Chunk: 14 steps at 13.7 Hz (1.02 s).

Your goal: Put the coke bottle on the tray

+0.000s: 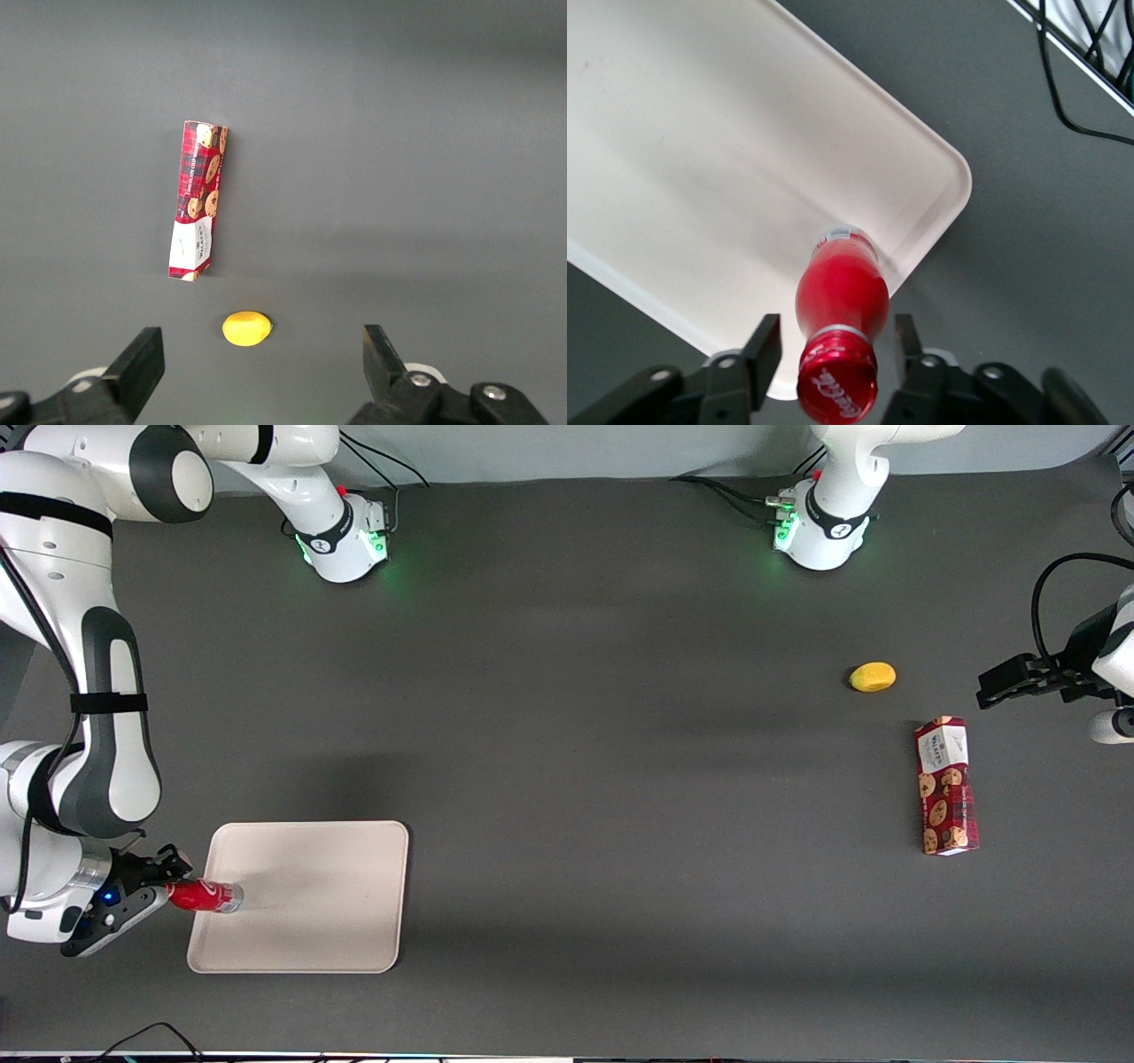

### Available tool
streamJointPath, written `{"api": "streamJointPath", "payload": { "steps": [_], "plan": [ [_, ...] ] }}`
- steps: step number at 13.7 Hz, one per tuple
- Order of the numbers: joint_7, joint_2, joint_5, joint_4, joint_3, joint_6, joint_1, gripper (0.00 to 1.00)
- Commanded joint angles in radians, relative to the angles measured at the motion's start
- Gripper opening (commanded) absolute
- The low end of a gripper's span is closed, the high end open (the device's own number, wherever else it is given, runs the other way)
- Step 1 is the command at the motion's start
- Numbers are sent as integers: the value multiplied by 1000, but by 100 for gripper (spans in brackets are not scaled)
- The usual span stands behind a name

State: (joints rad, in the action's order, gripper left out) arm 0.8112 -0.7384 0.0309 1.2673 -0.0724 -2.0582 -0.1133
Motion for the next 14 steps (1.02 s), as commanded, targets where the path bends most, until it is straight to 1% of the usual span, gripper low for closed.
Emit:
{"api": "streamJointPath", "payload": {
  "steps": [1, 3, 4, 5, 6, 8, 10, 14],
  "plan": [
    [-122, 97, 15, 11, -6, 100, 24, 100],
    [-219, 186, 12, 15, 3, 203, 49, 100],
    [-354, 259, 14, 18, 9, 308, 73, 100],
    [-459, 316, 14, 38, 22, 369, 95, 100],
    [-557, 383, 14, 81, 37, 397, 110, 100],
    [-711, 528, 9, 217, 103, 400, 115, 100],
    [-820, 646, 3, 326, 153, 389, 113, 100],
    [-871, 871, 15, 541, 172, 325, 104, 100]
  ]
}}
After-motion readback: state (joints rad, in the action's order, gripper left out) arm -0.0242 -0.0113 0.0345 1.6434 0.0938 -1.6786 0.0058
